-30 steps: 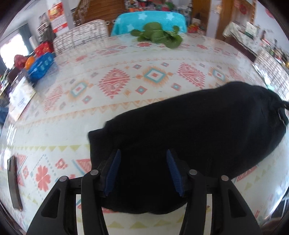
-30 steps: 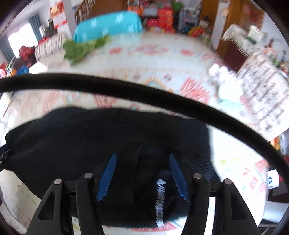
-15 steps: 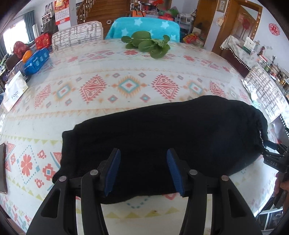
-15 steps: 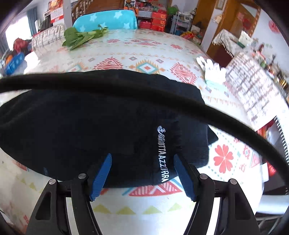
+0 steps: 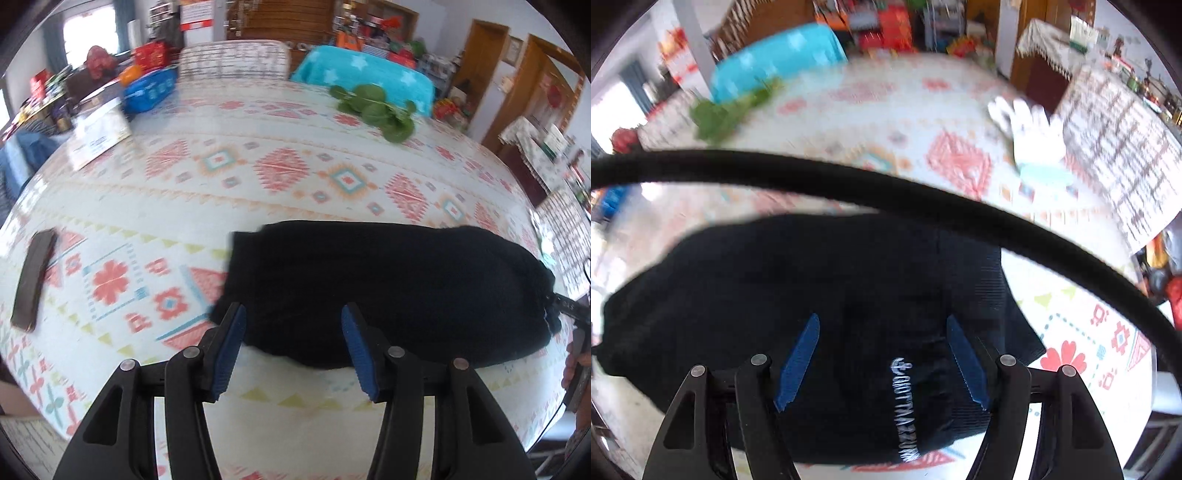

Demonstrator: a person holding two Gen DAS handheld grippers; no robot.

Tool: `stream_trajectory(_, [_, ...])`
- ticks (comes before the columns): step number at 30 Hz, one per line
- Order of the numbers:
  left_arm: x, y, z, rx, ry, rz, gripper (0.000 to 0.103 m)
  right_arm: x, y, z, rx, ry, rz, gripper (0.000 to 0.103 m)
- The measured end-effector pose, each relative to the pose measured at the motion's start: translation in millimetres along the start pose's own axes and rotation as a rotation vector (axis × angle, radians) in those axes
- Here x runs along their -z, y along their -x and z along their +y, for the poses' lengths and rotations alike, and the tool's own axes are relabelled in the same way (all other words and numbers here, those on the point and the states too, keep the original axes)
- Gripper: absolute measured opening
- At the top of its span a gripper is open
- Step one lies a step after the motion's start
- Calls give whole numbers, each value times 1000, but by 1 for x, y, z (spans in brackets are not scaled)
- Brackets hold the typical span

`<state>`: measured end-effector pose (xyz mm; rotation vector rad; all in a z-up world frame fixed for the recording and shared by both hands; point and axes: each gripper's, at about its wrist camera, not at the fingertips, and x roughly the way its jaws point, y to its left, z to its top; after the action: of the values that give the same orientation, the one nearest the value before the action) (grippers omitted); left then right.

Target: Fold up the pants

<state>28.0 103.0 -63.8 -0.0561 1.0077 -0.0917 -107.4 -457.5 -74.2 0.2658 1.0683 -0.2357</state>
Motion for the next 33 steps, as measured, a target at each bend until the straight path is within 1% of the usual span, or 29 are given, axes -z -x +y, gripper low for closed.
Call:
stream_trajectory(2, [7, 8, 22, -28, 50, 0, 54, 2, 13, 7, 21, 22, -33, 75])
stream_trajectory(3, [12, 10, 33, -39, 79, 3, 54, 3, 20, 12, 17, 36, -55, 75])
stream_trajectory(5, [23, 16, 54, -48, 149, 18, 54, 0, 30, 24, -8, 83, -90, 75])
stream_trajectory(6, [30, 17, 62, -50, 180, 28, 54, -2, 35, 40, -35, 137, -103, 75])
stream_trajectory(8, [38, 17, 71, -55, 216, 38, 54, -5, 41, 69, -86, 222, -102, 75])
stream_trajectory(10, [44, 14, 75, -50, 239, 44, 54, -6, 38, 110, -160, 334, -77, 75])
stream_trajectory(12, [45, 9, 76, -42, 241, 44, 54, -5, 36, 150, -193, 425, -58, 75])
stream_trajectory(16, [35, 1, 79, -26, 223, 26, 54, 1, 35, 242, -308, 573, -23, 75])
stream_trajectory(18, [29, -3, 86, -10, 230, 23, 54, 10, 32, 288, -320, 641, -12, 75])
stream_trajectory(19, [26, -5, 90, 1, 233, 19, 54, 15, 28, 318, -330, 681, -4, 75])
stream_trajectory(21, [22, -7, 98, -1, 232, 15, 54, 33, 21, 365, -339, 729, 20, 75])
stream_trajectory(22, [21, -8, 104, -3, 234, 15, 54, 41, 14, 386, -337, 758, 38, 75])
stream_trajectory(24, [20, -8, 114, 5, 243, 18, 54, 52, -2, 419, -301, 813, 57, 75])
stream_trajectory(26, [19, -9, 123, 13, 254, 24, 54, 62, -15, 442, -258, 851, 63, 75])
stream_trajectory(28, [19, -11, 131, 20, 263, 27, 54, 67, -27, 456, -207, 873, 67, 76])
stream_trajectory(29, [19, -12, 134, 23, 267, 30, 54, 63, -26, 454, -206, 865, 58, 84])
stream_trajectory(30, [19, -14, 137, 29, 274, 33, 54, 62, -27, 456, -202, 867, 67, 86])
stream_trajectory(31, [19, -17, 141, 41, 284, 39, 54, 57, -28, 455, -217, 872, 97, 86])
stream_trajectory(32, [19, -19, 143, 54, 291, 45, 54, 52, -20, 450, -249, 870, 115, 85])
stream_trajectory(33, [19, -22, 144, 68, 298, 52, 54, 41, -15, 446, -310, 866, 122, 85])
